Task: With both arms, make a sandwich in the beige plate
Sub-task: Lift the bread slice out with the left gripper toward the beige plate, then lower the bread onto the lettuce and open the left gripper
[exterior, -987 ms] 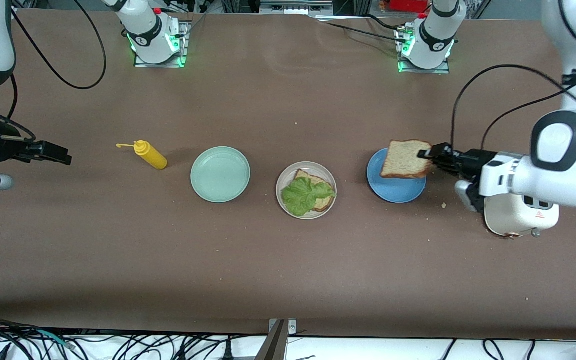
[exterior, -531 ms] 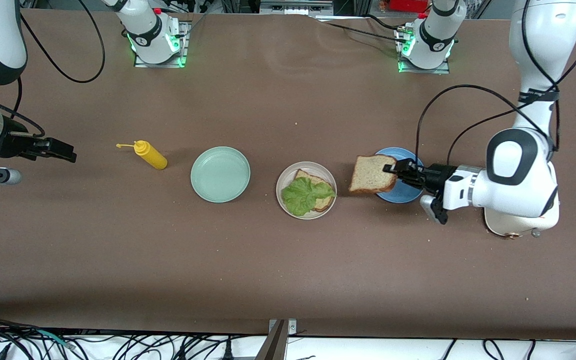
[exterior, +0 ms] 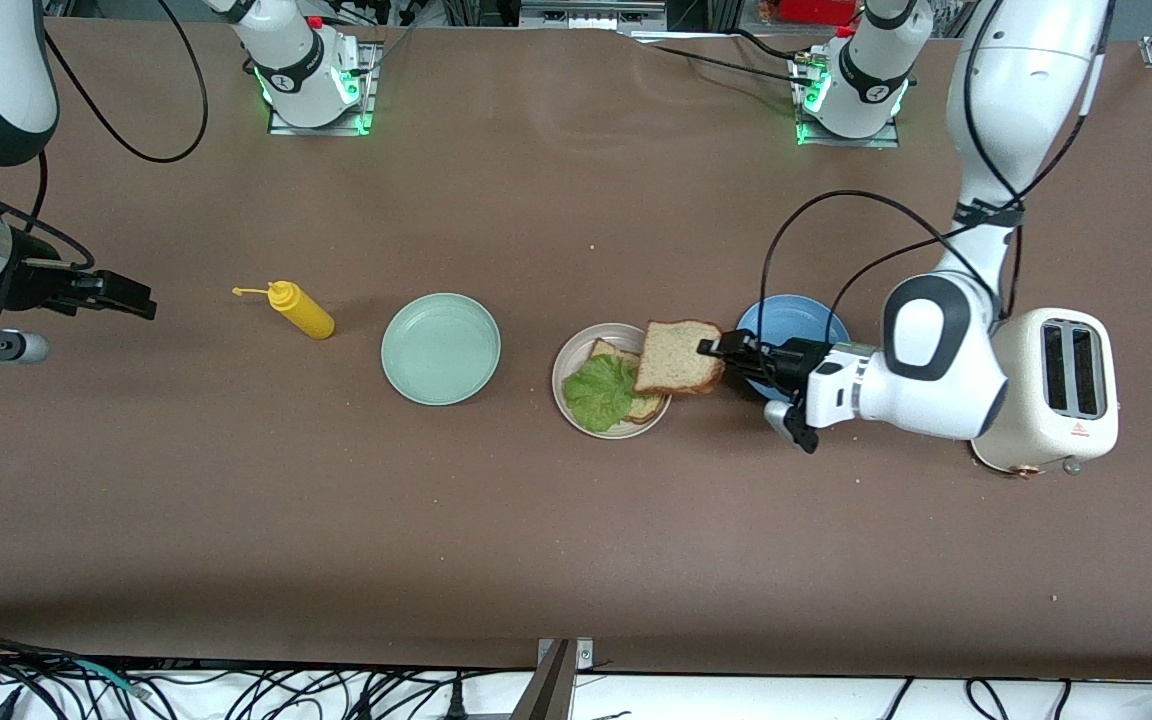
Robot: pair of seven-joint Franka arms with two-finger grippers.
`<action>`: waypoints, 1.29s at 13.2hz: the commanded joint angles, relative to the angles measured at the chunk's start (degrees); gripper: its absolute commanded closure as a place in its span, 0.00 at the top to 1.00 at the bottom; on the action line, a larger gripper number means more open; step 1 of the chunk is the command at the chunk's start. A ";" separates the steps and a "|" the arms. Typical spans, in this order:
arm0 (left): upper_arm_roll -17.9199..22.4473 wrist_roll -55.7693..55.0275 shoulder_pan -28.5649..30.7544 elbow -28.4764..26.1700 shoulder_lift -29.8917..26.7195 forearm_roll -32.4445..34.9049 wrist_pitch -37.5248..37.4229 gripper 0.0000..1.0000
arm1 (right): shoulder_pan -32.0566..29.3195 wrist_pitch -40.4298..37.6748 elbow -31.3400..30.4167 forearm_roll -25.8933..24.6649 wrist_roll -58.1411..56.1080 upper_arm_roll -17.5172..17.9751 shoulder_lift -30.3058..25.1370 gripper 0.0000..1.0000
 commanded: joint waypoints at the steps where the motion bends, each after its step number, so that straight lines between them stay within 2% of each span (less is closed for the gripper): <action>1: 0.65 -0.04 -3.49 1.22 2.29 -4.74 2.61 0.00 | -0.47 0.88 -2.46 -1.04 -0.31 0.90 -2.07 1.00; 9: 0.65 0.31 -8.34 1.05 5.63 -7.74 8.59 0.00 | -0.56 2.29 -2.38 -1.04 -0.05 0.90 -1.72 1.00; 10: 0.65 0.23 -8.25 1.22 5.63 -7.74 8.77 0.17 | -0.56 2.20 -2.38 -1.04 -0.05 0.90 -1.72 1.00; 11: 0.65 0.23 -8.33 1.22 5.72 -7.74 9.38 0.71 | -0.56 2.03 -2.38 -1.04 -0.05 0.90 -1.72 1.00; 12: 0.65 0.14 -8.34 0.96 5.81 -7.83 11.12 0.99 | -0.56 2.02 -2.38 -1.04 -0.31 0.90 -1.72 1.00; 17: 1.09 -0.21 -6.84 0.78 5.72 -7.30 11.67 1.00 | -0.56 1.85 -2.46 -1.04 -0.49 0.90 -1.80 1.00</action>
